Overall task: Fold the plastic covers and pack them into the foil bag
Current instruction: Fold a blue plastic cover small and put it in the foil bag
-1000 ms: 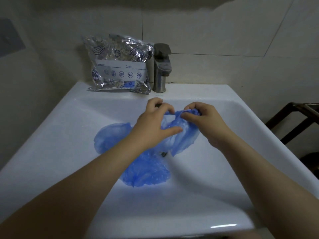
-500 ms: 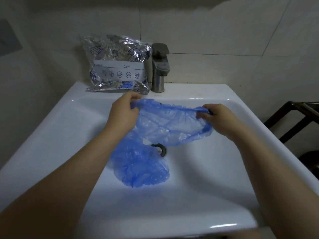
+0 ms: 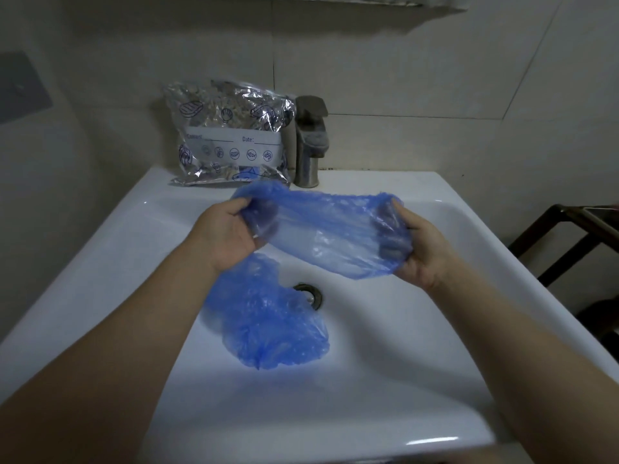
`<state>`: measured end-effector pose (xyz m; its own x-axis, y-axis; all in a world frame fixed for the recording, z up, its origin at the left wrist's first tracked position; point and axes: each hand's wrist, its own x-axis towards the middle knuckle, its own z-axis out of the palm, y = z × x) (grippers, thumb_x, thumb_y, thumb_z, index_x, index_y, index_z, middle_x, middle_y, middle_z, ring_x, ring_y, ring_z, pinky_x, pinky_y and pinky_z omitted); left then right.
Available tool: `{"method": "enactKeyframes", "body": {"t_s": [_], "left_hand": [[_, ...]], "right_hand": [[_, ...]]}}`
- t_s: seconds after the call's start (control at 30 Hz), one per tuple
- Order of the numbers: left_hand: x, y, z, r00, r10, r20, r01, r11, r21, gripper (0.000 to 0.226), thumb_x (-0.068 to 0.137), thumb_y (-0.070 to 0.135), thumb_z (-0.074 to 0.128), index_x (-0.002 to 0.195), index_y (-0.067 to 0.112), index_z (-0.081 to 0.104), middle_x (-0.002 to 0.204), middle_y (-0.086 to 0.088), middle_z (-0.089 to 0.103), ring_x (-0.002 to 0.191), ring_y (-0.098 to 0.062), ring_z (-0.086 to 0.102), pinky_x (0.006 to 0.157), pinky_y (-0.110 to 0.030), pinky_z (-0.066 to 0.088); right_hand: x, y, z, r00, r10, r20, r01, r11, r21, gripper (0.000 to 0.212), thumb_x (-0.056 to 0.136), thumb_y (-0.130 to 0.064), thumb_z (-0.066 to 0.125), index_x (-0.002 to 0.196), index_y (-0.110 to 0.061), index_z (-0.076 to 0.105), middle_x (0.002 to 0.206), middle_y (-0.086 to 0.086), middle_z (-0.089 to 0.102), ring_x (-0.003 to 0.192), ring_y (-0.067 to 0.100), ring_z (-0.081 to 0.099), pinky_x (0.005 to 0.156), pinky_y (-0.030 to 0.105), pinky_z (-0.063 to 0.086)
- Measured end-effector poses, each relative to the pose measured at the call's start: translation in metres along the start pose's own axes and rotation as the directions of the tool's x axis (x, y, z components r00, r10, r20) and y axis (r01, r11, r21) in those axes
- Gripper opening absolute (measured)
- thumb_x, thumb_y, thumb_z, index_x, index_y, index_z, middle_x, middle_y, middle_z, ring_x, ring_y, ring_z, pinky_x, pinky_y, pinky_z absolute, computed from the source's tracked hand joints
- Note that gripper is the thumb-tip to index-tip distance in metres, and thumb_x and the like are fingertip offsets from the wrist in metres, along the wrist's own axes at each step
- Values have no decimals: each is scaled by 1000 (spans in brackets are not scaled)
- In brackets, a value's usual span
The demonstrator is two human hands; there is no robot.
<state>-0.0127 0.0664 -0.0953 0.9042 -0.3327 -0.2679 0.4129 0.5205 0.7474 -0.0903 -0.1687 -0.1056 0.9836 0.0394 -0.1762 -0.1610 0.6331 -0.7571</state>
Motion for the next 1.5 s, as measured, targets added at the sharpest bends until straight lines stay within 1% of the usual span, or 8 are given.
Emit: {"method": "enactKeyframes", "body": {"t_s": [0.3,0.67,0.77,0.87,0.97,1.07,1.23,1.5], "left_hand": [[-5,-4,15,999,47,18,-47,998,31,46,92,18,42,50,14,61,41,4,52,32,-9,49,37,-10,38],[-1,-12,8,999,-29,37,25,994,104,27,94,30,49,107,15,67,79,4,70,60,-7,58,55,-16,37],[-4,-18,13,999,-36,11,34,988,148,21,94,23,46,87,14,63,66,2,69,55,-9,63,52,-16,47],[-5,-20,14,1000,-3,5,2,969,247,15,92,25,47,90,18,60,90,1,69,87,-14,63,82,-28,45],[-6,-20,13,999,9,42,-22,946,322,17,92,27,47,96,17,61,103,-1,67,93,-16,63,88,-30,43],[-12,-24,19,987,-9,161,-56,918,392,25,94,31,43,96,15,62,90,0,72,80,-13,68,79,-28,45],[-19,-36,33,951,-63,302,-76,902,426,52,74,58,45,103,18,63,99,0,69,94,-14,65,83,-31,45],[-21,-45,35,915,6,404,-134,948,288,14,84,15,53,92,7,61,77,-3,67,70,-8,64,66,-19,54]], "right_hand": [[-1,1,-3,981,-18,-196,-8,991,-133,31,93,-37,50,98,-12,66,83,5,71,69,18,69,61,29,58],[-7,-6,-3,993,-114,19,111,989,100,30,61,-23,75,90,-14,67,84,4,68,77,24,65,75,35,55],[-10,-12,2,976,-198,-95,211,966,150,21,84,-27,55,87,-12,69,86,4,71,78,21,69,72,36,58],[-7,-24,3,855,-389,-343,443,892,92,21,94,-24,46,84,-14,62,72,-4,69,68,10,66,65,24,57],[-14,-33,3,413,-835,-365,662,550,-510,22,96,-17,43,75,-22,48,55,-17,51,53,-6,46,57,13,39],[-23,-22,12,215,-959,188,463,-69,-884,8,92,-18,42,89,-19,49,69,-16,45,60,0,44,59,22,35],[-15,12,30,350,-542,764,316,-699,-641,33,82,-22,45,115,-18,48,85,13,64,66,32,62,46,32,48],[-13,38,36,573,-245,782,477,-676,-562,44,82,-47,47,108,-17,68,102,9,63,79,27,64,51,33,53]]}}
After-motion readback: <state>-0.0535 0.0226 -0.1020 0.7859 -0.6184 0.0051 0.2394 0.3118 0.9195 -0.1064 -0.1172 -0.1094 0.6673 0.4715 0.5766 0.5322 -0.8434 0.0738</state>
